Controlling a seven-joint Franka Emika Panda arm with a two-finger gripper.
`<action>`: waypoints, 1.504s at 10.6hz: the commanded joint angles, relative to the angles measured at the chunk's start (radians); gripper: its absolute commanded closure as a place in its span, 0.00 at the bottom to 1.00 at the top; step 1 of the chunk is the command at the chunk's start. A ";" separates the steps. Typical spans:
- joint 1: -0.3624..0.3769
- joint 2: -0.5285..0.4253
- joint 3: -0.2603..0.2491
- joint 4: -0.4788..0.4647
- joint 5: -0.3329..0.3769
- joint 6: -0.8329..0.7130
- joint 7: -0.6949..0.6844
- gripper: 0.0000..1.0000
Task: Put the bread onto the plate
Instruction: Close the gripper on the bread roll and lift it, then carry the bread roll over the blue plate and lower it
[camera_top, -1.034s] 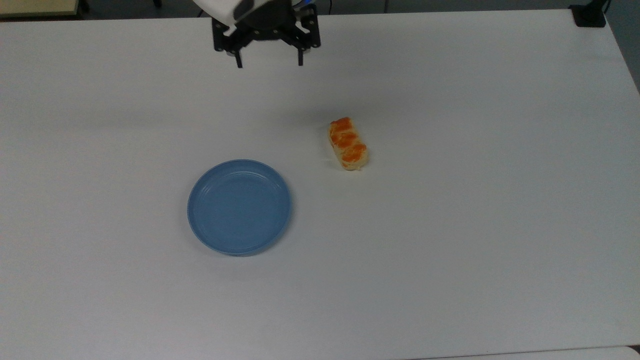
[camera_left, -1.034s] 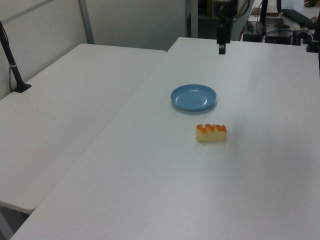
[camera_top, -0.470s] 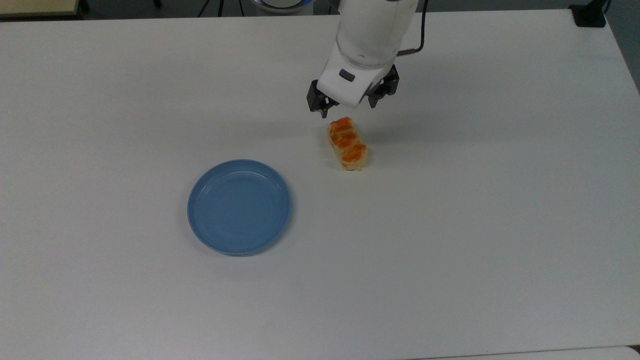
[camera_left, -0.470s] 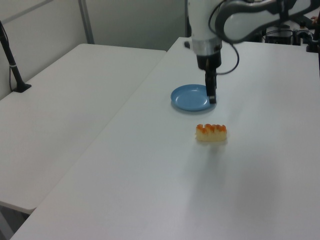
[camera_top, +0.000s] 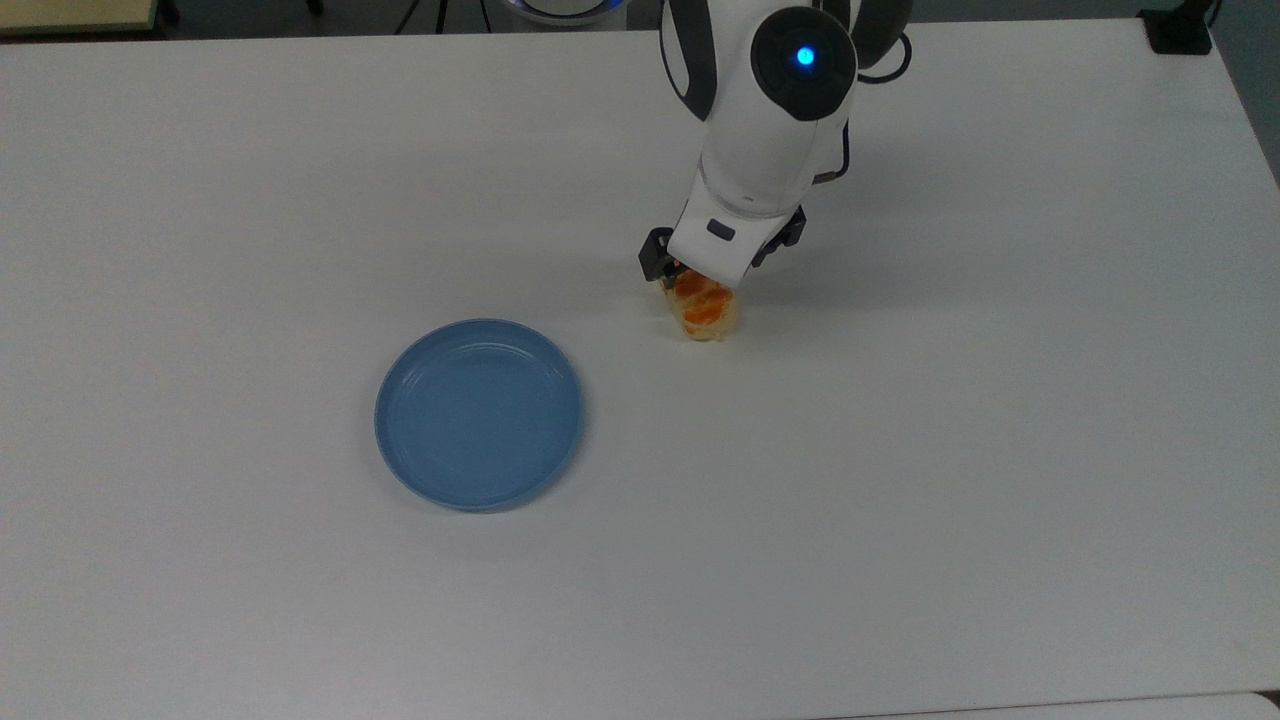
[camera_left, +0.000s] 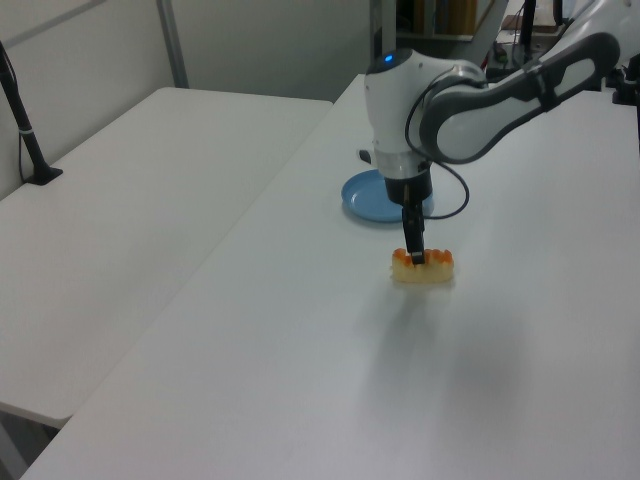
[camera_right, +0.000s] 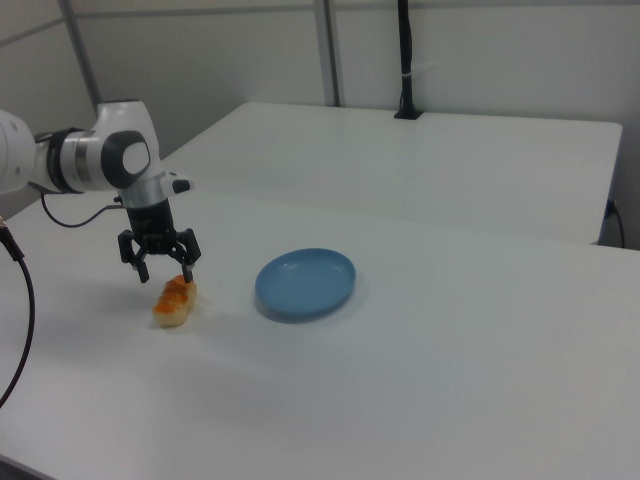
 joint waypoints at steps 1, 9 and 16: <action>0.017 0.035 -0.009 -0.015 -0.014 0.053 0.048 0.00; 0.003 0.002 -0.010 0.005 -0.043 -0.014 0.051 0.50; -0.214 0.035 -0.030 0.209 -0.092 -0.065 -0.089 0.50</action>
